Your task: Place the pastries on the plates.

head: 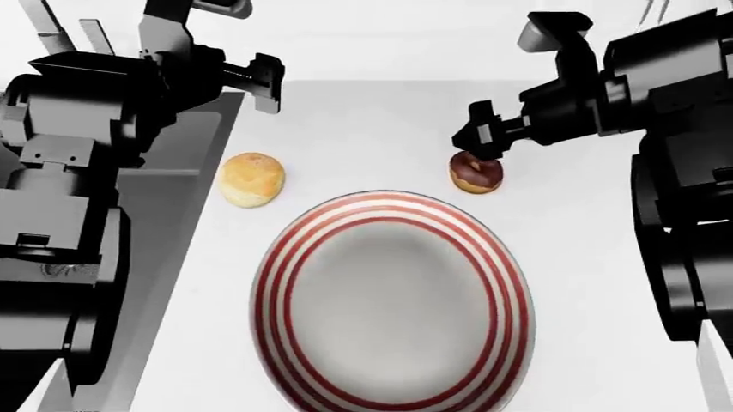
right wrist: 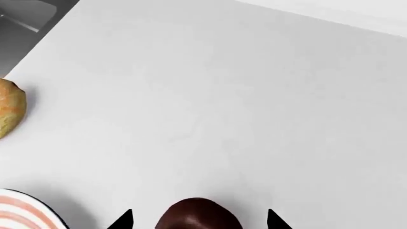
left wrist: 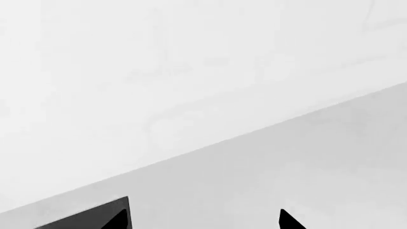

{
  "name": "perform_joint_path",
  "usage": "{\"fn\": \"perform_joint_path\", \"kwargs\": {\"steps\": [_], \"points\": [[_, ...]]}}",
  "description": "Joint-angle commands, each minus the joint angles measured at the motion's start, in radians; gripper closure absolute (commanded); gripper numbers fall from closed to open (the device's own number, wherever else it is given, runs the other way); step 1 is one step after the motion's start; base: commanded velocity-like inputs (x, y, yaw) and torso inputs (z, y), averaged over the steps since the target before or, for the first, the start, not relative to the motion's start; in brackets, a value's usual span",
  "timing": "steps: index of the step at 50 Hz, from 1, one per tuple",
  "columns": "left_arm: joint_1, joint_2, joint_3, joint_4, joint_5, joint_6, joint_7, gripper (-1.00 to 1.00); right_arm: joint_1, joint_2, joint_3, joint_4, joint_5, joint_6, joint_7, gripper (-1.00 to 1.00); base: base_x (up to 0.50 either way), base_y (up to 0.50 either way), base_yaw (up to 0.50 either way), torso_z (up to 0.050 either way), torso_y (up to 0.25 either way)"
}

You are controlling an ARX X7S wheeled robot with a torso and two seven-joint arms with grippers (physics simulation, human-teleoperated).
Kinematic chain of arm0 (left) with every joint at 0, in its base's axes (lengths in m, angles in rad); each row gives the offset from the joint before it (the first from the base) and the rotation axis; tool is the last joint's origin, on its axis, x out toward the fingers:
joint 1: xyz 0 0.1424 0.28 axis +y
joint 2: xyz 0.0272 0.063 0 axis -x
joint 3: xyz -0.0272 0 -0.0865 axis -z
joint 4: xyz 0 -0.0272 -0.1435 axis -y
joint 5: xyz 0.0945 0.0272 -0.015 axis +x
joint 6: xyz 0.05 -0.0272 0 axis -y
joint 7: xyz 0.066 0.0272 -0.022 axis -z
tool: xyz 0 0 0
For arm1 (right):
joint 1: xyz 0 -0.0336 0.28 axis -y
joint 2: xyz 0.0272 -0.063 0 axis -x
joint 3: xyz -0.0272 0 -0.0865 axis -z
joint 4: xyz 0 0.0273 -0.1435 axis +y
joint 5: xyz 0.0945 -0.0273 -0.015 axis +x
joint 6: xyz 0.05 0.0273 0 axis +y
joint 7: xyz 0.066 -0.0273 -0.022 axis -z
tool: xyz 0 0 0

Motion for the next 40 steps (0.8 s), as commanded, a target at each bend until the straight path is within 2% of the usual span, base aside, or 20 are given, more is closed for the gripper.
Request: {"fn": "perform_joint_path", "kwargs": {"steps": [1, 13, 18, 40], "points": [[0.007, -0.013, 0.004, 0.017, -0.004, -0.010, 0.009, -1.00, 0.001, -0.005, -0.017, 0.000, -0.001, 0.001, -0.013, -1.00, 0.00, 0.00, 0.00, 0.008, -0.113], [-0.003, -0.005, 0.004, -0.008, -0.003, -0.001, -0.005, -1.00, -0.003, -0.007, -0.022, 0.000, 0.003, 0.012, -0.031, -1.00, 0.00, 0.00, 0.00, 0.008, -0.109], [-0.032, 0.004, -0.005, -0.071, -0.006, 0.012, -0.013, -1.00, 0.000, -0.007, -0.018, 0.000, 0.005, 0.023, -0.040, -1.00, 0.00, 0.00, 0.00, 0.000, 0.000], [-0.017, -0.002, -0.002, -0.050, -0.011, -0.004, -0.018, -1.00, -0.037, -0.007, -0.032, 0.000, 0.000, 0.026, -0.058, -1.00, 0.00, 0.00, 0.00, 0.000, 0.000]]}}
